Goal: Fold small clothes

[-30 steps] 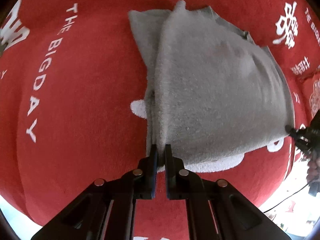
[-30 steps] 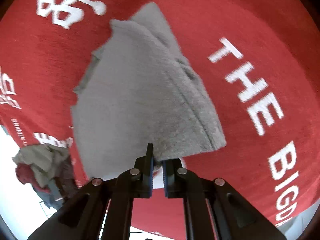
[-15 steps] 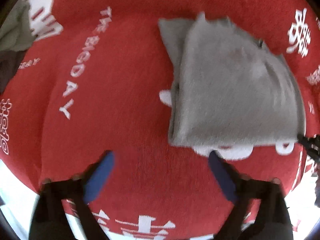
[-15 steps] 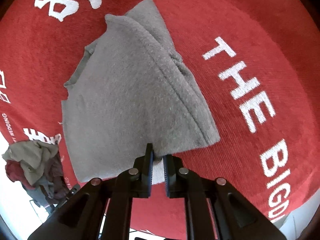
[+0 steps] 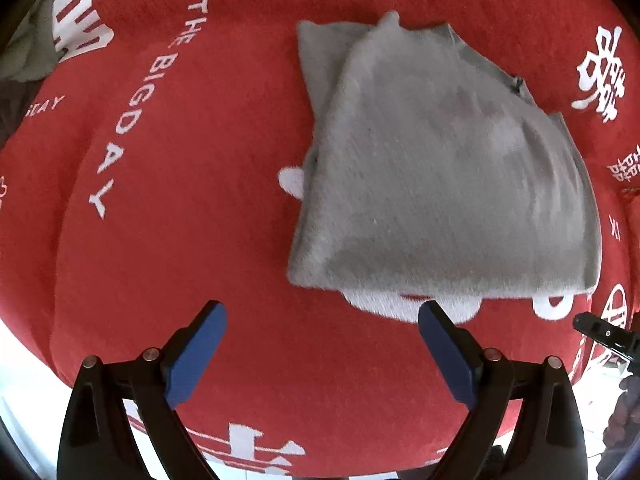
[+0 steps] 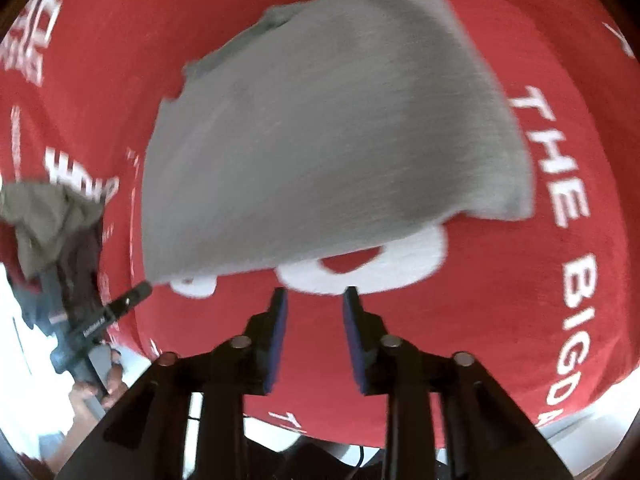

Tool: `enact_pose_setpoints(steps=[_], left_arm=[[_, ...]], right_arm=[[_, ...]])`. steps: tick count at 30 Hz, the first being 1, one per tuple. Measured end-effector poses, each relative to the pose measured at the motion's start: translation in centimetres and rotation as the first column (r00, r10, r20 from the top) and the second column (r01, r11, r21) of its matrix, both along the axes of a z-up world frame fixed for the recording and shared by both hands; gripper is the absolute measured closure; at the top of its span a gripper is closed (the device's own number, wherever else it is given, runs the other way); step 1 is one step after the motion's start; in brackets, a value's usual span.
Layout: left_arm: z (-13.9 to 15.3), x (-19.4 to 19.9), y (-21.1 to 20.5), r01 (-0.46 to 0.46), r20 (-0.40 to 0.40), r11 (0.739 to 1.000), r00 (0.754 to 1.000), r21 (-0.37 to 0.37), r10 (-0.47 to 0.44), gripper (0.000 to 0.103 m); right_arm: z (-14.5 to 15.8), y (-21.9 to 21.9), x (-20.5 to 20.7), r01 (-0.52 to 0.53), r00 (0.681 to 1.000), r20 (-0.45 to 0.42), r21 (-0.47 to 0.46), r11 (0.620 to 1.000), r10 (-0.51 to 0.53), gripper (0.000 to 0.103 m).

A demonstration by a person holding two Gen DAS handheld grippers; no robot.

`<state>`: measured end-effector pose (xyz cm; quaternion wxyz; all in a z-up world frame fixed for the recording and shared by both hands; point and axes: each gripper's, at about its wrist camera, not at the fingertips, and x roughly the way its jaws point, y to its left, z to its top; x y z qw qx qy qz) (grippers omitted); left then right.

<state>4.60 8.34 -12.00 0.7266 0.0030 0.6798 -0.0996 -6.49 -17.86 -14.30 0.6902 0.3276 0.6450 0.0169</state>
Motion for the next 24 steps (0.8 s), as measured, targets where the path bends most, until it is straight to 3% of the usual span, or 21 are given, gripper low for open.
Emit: enact_pose_setpoints(steps=[4, 6, 24], left_arm=[[-0.2, -0.5, 0.1, -0.028, -0.019, 0.999, 0.999, -0.023, 0.028, 0.007], [-0.5, -0.4, 0.2, -0.046, -0.036, 0.998, 0.998, -0.035, 0.045, 0.006], [-2.4, -1.1, 0.1, -0.080, -0.062, 0.996, 0.995, -0.038, 0.078, 0.006]], right_arm=[[-0.3, 2.0, 0.7, -0.059, 0.998, 0.005, 0.016, 0.998, 0.059, 0.055], [-0.5, 2.5, 0.7, -0.063, 0.998, -0.002, 0.036, 0.997, 0.064, 0.047], [-1.3, 4.2, 0.0, -0.112, 0.993, -0.026, 0.082, 0.990, 0.115, 0.047]])
